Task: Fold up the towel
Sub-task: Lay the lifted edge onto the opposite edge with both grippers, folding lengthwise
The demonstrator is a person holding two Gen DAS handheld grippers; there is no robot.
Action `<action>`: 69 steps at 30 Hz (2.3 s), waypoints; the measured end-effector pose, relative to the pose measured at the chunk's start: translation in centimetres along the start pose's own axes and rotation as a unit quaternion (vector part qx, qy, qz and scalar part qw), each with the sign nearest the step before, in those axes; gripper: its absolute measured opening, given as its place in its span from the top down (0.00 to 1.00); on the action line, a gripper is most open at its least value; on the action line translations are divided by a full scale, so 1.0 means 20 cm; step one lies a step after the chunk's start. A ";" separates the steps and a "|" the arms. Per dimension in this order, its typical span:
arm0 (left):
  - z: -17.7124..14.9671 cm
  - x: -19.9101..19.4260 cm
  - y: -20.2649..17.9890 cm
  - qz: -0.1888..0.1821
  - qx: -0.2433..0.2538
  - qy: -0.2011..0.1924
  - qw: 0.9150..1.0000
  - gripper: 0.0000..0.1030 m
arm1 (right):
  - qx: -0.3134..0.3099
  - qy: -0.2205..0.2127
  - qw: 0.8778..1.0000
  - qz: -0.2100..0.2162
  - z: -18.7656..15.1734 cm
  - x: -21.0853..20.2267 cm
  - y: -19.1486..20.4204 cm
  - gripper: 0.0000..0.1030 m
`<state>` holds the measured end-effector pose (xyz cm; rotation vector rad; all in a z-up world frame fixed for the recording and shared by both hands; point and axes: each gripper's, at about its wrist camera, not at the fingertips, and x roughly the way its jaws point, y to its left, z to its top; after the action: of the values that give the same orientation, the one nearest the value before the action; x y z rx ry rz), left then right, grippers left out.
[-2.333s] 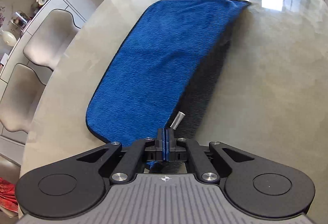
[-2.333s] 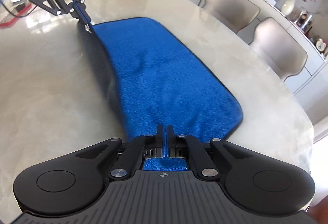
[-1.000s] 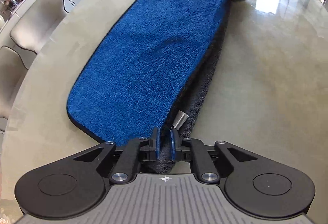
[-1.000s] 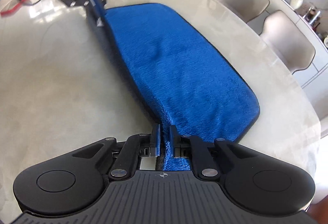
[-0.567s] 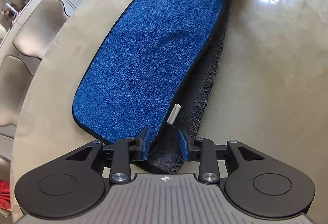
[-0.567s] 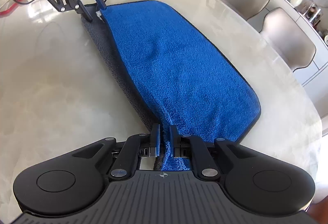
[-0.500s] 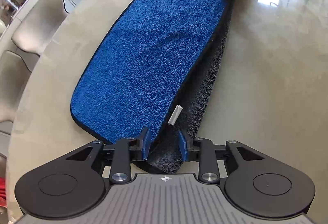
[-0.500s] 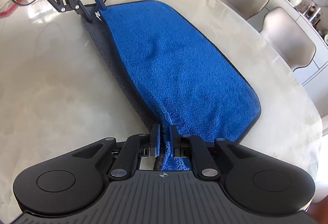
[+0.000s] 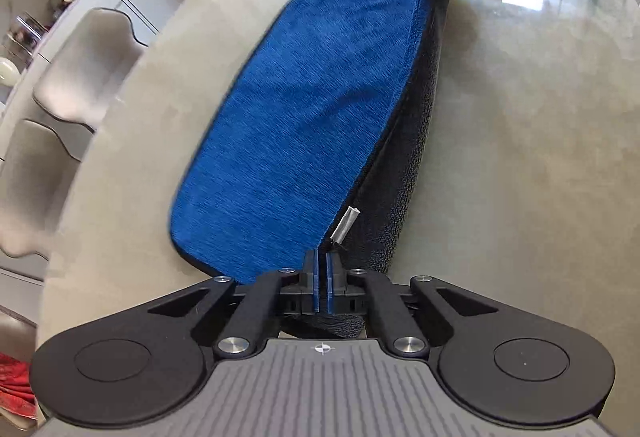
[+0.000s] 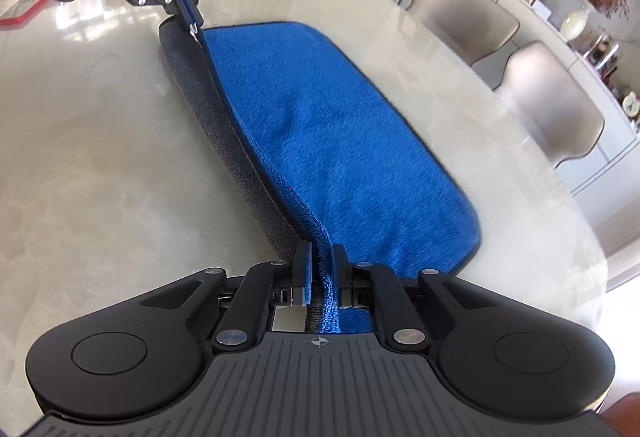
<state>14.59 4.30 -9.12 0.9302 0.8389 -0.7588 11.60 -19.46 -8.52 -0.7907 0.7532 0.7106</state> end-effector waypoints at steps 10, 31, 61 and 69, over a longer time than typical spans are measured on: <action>0.06 0.01 0.14 0.043 -0.004 -0.008 0.999 0.98 | -0.039 -0.007 0.999 -0.026 0.10 0.06 -0.13 0.91; 0.13 0.27 0.43 0.035 -0.022 0.004 0.999 0.98 | -0.012 0.026 0.999 0.022 0.17 0.34 -0.49 0.92; 0.07 0.40 0.44 0.001 -0.033 0.027 0.999 0.96 | 0.142 0.051 0.973 0.174 -0.03 0.53 -0.71 0.22; 0.08 0.40 0.44 0.002 -0.035 0.028 0.999 0.95 | 0.187 0.054 0.967 0.164 -0.01 0.50 -0.80 0.88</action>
<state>26.23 4.88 -12.29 0.8940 0.9072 -0.6975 29.46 -25.21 -10.98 -0.3650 1.0960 0.7928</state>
